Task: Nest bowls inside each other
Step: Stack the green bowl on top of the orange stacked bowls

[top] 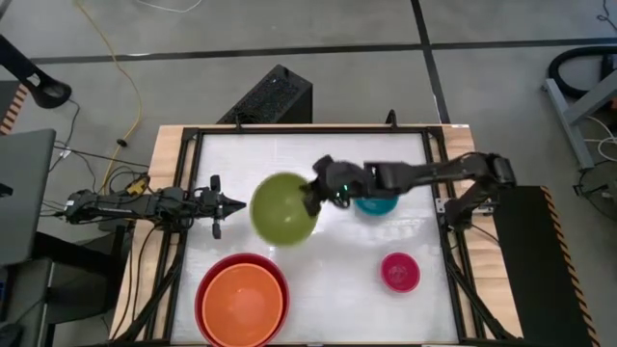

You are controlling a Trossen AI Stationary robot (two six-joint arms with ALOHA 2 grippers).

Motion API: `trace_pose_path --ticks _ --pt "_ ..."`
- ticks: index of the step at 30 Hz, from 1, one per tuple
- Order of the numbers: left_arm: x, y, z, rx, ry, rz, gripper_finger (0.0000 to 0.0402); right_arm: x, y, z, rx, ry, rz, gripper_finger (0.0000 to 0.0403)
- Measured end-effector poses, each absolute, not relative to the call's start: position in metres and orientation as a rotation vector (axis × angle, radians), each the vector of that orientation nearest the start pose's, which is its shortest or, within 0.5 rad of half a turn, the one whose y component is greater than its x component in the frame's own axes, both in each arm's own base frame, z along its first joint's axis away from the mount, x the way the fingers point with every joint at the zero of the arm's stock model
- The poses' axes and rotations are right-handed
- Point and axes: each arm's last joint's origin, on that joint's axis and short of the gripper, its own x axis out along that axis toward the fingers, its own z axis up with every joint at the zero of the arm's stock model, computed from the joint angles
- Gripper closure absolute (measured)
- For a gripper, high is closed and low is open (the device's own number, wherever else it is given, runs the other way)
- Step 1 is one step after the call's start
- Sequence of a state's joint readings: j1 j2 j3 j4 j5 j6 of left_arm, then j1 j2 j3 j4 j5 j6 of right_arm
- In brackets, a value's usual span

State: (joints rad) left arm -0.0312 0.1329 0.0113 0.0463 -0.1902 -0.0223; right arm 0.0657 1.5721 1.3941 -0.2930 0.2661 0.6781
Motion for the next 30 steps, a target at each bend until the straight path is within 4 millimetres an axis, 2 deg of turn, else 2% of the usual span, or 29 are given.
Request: trace_pose_path --ticks 3,8,12,15,19,23,26,30 --pt "0.105 0.002 0.161 -0.014 0.073 0.16 0.0401 0.369 0.05 0.339 0.596 0.306 -0.228 0.0383" --pt "0.105 0.002 0.161 -0.014 0.073 0.16 0.0401 0.39 0.101 0.34 0.6 0.3 -0.1 0.0383" --pt "0.105 0.002 0.161 -0.014 0.073 0.16 0.0401 0.413 0.138 0.34 0.573 0.349 -0.038 0.0383" --pt "0.105 0.002 0.161 -0.014 0.073 0.159 0.0401 0.436 0.158 0.328 0.538 0.42 -0.019 0.0383" --pt "0.105 0.002 0.161 -0.014 0.073 0.16 0.0401 0.465 0.17 0.315 0.524 0.473 -0.023 0.0383" --pt "0.105 0.002 0.161 -0.014 0.073 0.16 0.0401 0.493 0.173 0.292 0.537 0.534 -0.016 0.0383" --pt "0.105 0.002 0.161 -0.014 0.073 0.16 0.0401 0.507 0.17 0.282 0.56 0.599 -0.014 0.0383" --pt "0.105 0.002 0.161 -0.014 0.073 0.159 0.0401 0.513 0.162 0.273 0.578 0.667 -0.058 0.0383"
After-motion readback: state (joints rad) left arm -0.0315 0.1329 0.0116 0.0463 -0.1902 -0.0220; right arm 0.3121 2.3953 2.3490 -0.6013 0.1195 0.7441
